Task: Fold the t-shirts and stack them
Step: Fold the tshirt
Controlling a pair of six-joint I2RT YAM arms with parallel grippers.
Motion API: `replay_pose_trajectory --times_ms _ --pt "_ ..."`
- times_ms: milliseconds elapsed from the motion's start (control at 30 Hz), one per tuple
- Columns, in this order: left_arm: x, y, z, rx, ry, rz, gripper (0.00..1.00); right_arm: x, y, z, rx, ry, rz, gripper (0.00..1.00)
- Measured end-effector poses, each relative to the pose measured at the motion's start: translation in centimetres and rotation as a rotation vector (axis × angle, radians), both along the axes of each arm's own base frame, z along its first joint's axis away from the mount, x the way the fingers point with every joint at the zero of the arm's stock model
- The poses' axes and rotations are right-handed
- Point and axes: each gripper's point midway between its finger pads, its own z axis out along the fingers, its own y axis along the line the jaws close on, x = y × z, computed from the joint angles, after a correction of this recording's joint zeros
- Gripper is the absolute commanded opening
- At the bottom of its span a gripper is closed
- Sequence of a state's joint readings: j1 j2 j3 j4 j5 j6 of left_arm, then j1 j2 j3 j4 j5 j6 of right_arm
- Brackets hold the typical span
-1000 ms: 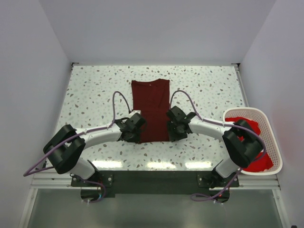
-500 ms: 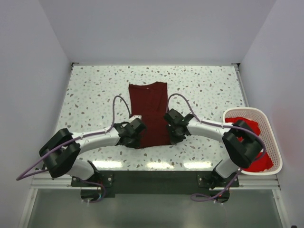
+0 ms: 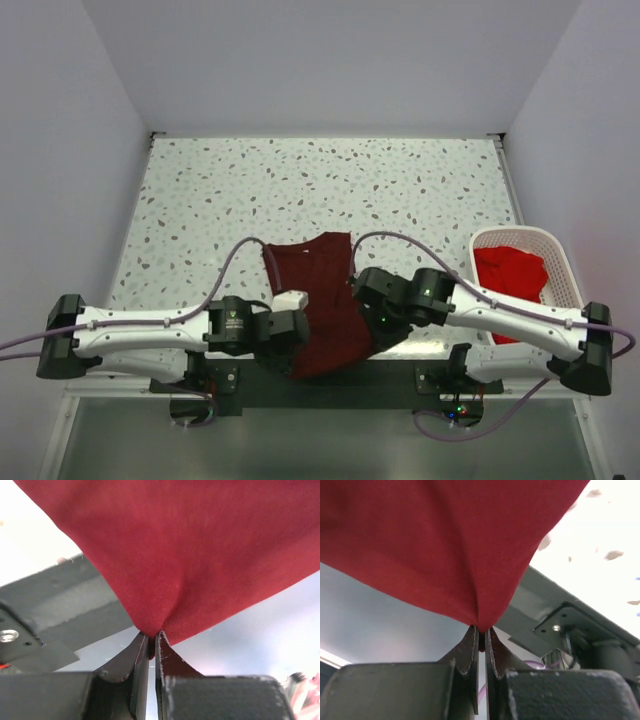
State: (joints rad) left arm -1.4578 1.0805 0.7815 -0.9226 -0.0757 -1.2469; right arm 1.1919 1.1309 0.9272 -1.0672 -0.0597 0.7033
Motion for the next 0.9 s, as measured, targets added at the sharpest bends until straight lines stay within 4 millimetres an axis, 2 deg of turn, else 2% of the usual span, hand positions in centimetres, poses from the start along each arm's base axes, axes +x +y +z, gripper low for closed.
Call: replay_pose_trajectory --times_ms 67,133,200,267,333,700,900 --pt "2.1 -0.9 2.7 -0.015 -0.037 0.042 0.00 1.6 0.5 2.7 0.015 -0.048 -0.030 0.00" --pt "5.4 -1.6 5.0 -0.057 -0.088 0.115 0.00 4.2 1.5 5.7 0.052 -0.111 -0.075 0.00" --pt "9.0 -1.2 6.7 -0.087 -0.153 0.187 0.00 6.9 2.2 7.8 0.085 -0.171 -0.112 0.00" --pt "11.6 0.2 7.4 -0.081 -0.196 0.235 0.00 9.1 2.2 8.7 0.085 -0.201 -0.140 0.00" --pt "13.4 1.3 7.6 -0.063 -0.226 0.260 0.00 10.7 2.3 8.9 0.068 -0.211 -0.147 0.00" --pt "19.6 3.9 7.2 -0.026 -0.286 0.284 0.00 17.3 4.2 6.7 0.016 -0.160 -0.109 0.00" --pt "23.9 4.6 5.7 -0.031 -0.293 0.320 0.00 22.3 4.4 5.6 0.035 -0.156 -0.149 0.00"
